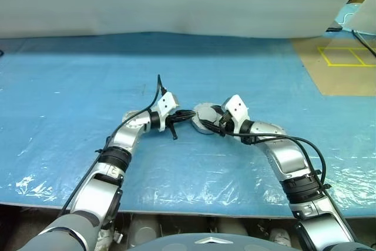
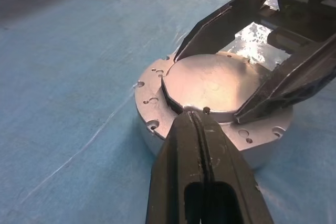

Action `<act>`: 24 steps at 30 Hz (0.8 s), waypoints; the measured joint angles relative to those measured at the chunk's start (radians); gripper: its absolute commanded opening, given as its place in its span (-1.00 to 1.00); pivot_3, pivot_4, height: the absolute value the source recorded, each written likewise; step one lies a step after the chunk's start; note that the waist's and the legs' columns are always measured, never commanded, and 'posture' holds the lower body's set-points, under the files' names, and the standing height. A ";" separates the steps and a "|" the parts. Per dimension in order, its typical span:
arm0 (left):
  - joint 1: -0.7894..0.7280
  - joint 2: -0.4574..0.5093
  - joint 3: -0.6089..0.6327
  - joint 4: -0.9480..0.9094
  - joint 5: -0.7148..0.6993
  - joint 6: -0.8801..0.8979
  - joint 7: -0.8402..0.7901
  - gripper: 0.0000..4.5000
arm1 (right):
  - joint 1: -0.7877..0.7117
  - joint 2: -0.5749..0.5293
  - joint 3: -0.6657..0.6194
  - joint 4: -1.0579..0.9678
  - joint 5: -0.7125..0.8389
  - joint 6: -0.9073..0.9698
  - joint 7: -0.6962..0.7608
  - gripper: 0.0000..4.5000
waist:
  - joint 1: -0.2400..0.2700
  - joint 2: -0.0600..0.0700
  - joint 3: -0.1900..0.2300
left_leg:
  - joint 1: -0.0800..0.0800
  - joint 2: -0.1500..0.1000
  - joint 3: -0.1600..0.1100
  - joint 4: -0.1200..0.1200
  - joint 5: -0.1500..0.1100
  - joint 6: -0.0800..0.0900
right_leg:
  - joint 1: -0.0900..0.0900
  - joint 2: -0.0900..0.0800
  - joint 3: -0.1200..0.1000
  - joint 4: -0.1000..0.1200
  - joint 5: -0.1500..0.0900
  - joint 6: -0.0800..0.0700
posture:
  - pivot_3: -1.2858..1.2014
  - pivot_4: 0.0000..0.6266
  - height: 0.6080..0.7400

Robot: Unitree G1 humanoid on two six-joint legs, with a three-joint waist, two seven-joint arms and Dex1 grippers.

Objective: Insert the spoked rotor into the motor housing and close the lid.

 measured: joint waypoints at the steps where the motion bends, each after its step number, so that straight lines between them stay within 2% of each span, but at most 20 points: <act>1: -0.003 -0.001 0.000 0.006 0.001 -0.005 0.000 -1.00 | 0.000 0.000 0.000 -0.001 0.000 0.002 0.000 0.30 | 0.000 0.000 0.000 | 0.000 0.000 0.000 0.000 0.000 0.000 | 0.000 0.000 0.000 0.000 0.000 0.000 | 0.03 -0.52 1.00; 7: -0.009 -0.012 -0.007 0.038 0.021 -0.058 0.008 -1.00 | 0.025 -0.006 -0.003 -0.031 0.000 0.024 -0.011 0.30 | 0.005 0.000 0.000 | 0.000 0.000 0.000 -0.001 0.000 0.000 | 0.000 -0.001 0.000 -0.001 0.000 0.000 | 0.03 -0.52 1.00; 9: -0.009 -0.014 -0.011 0.041 0.024 -0.074 0.008 -1.00 | 0.034 -0.008 -0.014 -0.047 0.009 0.026 -0.006 0.63 | 0.008 0.000 0.000 | 0.000 0.000 0.000 -0.002 0.000 0.000 | 0.000 0.000 0.000 -0.003 0.000 0.000 | 0.03 -0.52 1.00; 12: -0.010 -0.013 -0.017 0.044 0.026 -0.089 0.008 -1.00 | 0.047 -0.010 -0.030 -0.073 0.040 0.036 0.013 0.98 | 0.010 0.000 0.000 | -0.002 0.000 0.000 -0.003 0.000 0.000 | 0.000 0.000 -0.001 -0.005 0.000 0.000 | 0.03 -0.52 1.00; 16: -0.014 -0.011 -0.019 0.051 0.027 -0.097 0.010 -1.00 | 0.048 -0.010 -0.041 -0.092 0.060 0.053 0.015 0.98 | 0.010 0.000 0.000 | -0.004 0.000 0.000 -0.003 0.000 0.000 | -0.001 0.000 -0.001 -0.005 0.000 0.000 | 0.03 -0.52 1.00; 24: -0.027 -0.010 -0.020 0.071 0.035 -0.106 0.019 -1.00 | -0.011 0.027 -0.097 -0.133 0.060 -0.040 -0.078 0.98 | 0.010 0.002 0.001 | -0.011 0.000 -0.001 -0.002 0.000 0.000 | -0.007 0.000 -0.002 -0.005 0.001 0.002 | 0.03 -0.52 1.00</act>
